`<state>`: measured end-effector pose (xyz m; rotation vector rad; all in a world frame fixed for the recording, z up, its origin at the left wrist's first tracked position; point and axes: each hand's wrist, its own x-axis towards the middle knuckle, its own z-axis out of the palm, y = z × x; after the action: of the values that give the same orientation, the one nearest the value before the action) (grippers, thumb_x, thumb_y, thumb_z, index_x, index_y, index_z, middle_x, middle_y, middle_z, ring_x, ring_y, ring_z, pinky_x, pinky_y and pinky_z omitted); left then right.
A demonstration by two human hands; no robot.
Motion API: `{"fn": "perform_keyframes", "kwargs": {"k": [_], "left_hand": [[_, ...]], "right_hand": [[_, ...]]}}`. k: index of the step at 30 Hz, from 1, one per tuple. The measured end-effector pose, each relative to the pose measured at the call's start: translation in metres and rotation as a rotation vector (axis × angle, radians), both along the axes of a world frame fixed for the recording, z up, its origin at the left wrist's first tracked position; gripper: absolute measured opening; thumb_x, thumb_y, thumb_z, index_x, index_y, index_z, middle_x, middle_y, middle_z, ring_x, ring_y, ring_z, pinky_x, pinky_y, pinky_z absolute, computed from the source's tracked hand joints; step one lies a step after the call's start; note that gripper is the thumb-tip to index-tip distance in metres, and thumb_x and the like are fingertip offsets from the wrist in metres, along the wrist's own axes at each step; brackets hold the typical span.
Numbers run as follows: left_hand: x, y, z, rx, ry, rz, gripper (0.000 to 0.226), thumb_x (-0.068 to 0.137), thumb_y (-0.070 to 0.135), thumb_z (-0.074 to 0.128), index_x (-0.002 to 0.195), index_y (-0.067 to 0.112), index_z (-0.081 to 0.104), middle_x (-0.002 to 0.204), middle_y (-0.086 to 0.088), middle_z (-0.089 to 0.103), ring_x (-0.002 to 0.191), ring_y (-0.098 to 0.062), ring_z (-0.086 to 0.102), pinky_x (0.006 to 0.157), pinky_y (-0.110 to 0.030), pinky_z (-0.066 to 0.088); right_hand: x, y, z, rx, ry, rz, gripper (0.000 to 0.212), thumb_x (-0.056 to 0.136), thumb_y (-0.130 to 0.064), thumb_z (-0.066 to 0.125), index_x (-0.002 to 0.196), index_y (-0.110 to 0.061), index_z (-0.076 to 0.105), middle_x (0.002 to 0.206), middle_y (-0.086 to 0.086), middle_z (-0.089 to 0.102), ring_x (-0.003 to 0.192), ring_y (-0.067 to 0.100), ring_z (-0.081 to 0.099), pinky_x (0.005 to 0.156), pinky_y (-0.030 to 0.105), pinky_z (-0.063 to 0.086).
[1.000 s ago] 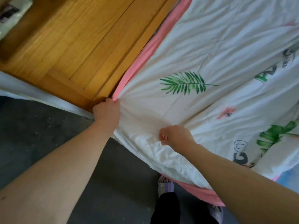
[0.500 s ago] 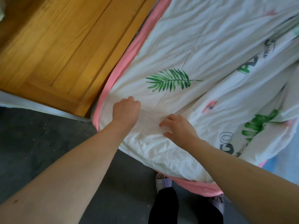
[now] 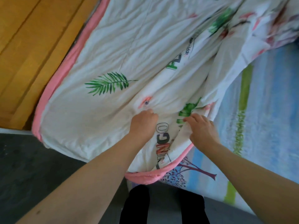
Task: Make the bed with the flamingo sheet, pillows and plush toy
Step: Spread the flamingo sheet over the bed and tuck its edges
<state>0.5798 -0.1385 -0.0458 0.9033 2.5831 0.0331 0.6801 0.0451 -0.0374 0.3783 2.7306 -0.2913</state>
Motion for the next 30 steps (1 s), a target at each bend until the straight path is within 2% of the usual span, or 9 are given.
{"fn": "perform_keyframes", "kwargs": {"k": [6,10,13,15,19,22,26,28,30], "left_hand": [[0.038,0.114,0.002,0.070,-0.071,-0.006,0.025,0.087,0.021,0.053,0.108,0.010,0.061,0.105,-0.007,0.051,0.093,-0.028,0.056,0.065,-0.036,0.048],[0.057,0.171,-0.009,0.133,-0.112,0.102,0.058,0.077,0.038,0.069,0.128,0.020,0.048,0.123,-0.003,0.046,0.108,-0.027,0.051,0.083,-0.039,0.048],[0.068,0.193,-0.022,0.032,-0.074,0.191,0.077,0.068,0.044,0.075,0.131,0.017,0.041,0.128,-0.004,0.042,0.113,-0.027,0.048,0.083,-0.041,0.048],[0.073,0.201,-0.026,-0.064,-0.012,0.198,0.070,0.073,0.034,0.074,0.129,0.011,0.038,0.122,-0.008,0.045,0.108,-0.029,0.053,0.077,-0.041,0.050],[0.066,0.215,-0.025,-0.123,0.063,0.128,0.026,0.091,0.002,0.051,0.117,0.005,0.051,0.110,-0.011,0.059,0.095,-0.028,0.062,0.068,-0.034,0.046],[0.054,0.212,-0.014,-0.020,-0.095,0.257,0.022,0.094,0.023,0.055,0.104,0.005,0.064,0.099,-0.014,0.067,0.089,-0.032,0.064,0.067,-0.035,0.043],[0.076,0.210,0.003,0.362,-0.545,0.491,0.029,0.078,0.039,0.068,0.076,0.010,0.063,0.075,-0.010,0.066,0.070,-0.022,0.065,0.056,-0.027,0.047],[0.085,0.208,0.010,0.305,-0.664,0.400,0.015,0.081,0.025,0.065,0.075,0.013,0.058,0.075,-0.006,0.061,0.072,-0.018,0.061,0.057,-0.026,0.049],[0.094,0.201,0.016,0.217,-0.693,0.377,0.018,0.085,0.010,0.059,0.071,0.016,0.051,0.071,-0.001,0.053,0.062,-0.011,0.053,0.049,-0.015,0.042]], "right_hand": [[0.037,0.092,-0.002,-0.002,-0.023,-0.011,0.079,0.075,-0.001,0.060,0.143,-0.032,0.035,0.146,-0.006,0.035,0.134,0.021,0.035,0.105,0.037,0.033],[0.046,0.136,-0.010,-0.012,-0.036,0.001,0.085,0.076,-0.005,0.063,0.147,-0.033,0.026,0.149,-0.006,0.031,0.137,0.019,0.031,0.107,0.035,0.031],[0.048,0.162,-0.013,-0.009,-0.055,0.027,0.084,0.078,-0.008,0.063,0.148,-0.032,0.023,0.152,-0.006,0.026,0.139,0.018,0.026,0.107,0.035,0.030],[0.047,0.177,-0.014,-0.013,-0.048,0.046,0.085,0.079,-0.008,0.063,0.149,-0.032,0.021,0.153,-0.006,0.024,0.140,0.017,0.025,0.108,0.035,0.029],[0.046,0.196,-0.018,-0.019,-0.015,0.069,0.088,0.080,-0.007,0.063,0.150,-0.033,0.016,0.156,-0.007,0.019,0.143,0.017,0.020,0.108,0.036,0.030],[0.046,0.196,-0.018,-0.017,-0.004,0.076,0.097,0.079,-0.010,0.069,0.151,-0.035,0.008,0.158,-0.008,0.012,0.146,0.017,0.013,0.108,0.037,0.031],[0.043,0.185,-0.013,0.035,0.159,0.095,0.114,0.065,-0.011,0.080,0.151,-0.035,0.009,0.160,0.000,0.011,0.146,0.022,0.016,0.104,0.041,0.036],[0.035,0.179,-0.011,0.098,0.262,0.129,0.099,0.069,-0.013,0.076,0.149,-0.034,0.023,0.160,0.003,0.011,0.146,0.026,0.015,0.107,0.045,0.032],[0.026,0.176,-0.007,0.104,0.285,0.182,0.057,0.084,-0.016,0.063,0.137,-0.030,0.048,0.159,0.003,0.017,0.147,0.027,0.009,0.116,0.048,0.014]]}}
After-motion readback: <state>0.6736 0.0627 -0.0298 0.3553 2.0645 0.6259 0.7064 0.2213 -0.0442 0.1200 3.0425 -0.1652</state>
